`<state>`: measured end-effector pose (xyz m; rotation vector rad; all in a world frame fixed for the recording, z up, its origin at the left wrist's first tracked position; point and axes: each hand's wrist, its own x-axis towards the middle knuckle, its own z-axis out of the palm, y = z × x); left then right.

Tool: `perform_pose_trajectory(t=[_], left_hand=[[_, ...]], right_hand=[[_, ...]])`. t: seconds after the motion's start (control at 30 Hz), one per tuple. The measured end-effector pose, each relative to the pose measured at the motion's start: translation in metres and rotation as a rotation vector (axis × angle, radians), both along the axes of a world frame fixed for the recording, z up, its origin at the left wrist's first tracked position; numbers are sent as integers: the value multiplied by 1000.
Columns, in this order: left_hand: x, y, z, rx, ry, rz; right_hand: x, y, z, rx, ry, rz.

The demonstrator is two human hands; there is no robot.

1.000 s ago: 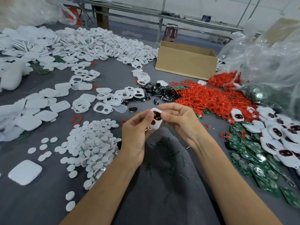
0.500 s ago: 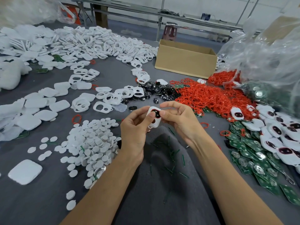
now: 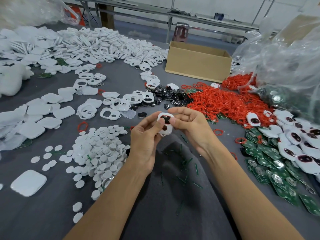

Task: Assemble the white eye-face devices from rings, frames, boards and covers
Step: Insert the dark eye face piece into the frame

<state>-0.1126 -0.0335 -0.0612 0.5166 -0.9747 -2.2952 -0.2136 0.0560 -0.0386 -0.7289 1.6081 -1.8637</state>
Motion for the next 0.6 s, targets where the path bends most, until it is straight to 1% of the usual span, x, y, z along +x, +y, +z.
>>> perform_pose_trajectory(t=[0.1,0.17,0.23,0.3,0.37,0.43,0.47,0.53,0.6], left_hand=[[0,-1,0,55,41,-94],[1,-3,-1,79,53,-127],[1,-4,-1,81,53,-117],[-1,-2,0,41,21,-44],[-2,0,-3,-114,-80,102],[-2,4,-4,-286,-165,197],[-1,6,-4,-318,-175,206],[0,9,0,-277,-138,146],[1,11,6,-169,-60,41]], right_hand=[[-1,0,0,-59,-175,42],[0,0,1,-90,-253,65],[2,-1,4,-93,-264,77],[4,1,7,-69,-188,47],[7,3,13,-35,-27,-23],[11,7,21,44,241,-102],[14,7,25,100,395,-132],[20,7,31,203,670,-174],[26,7,36,300,893,-217]])
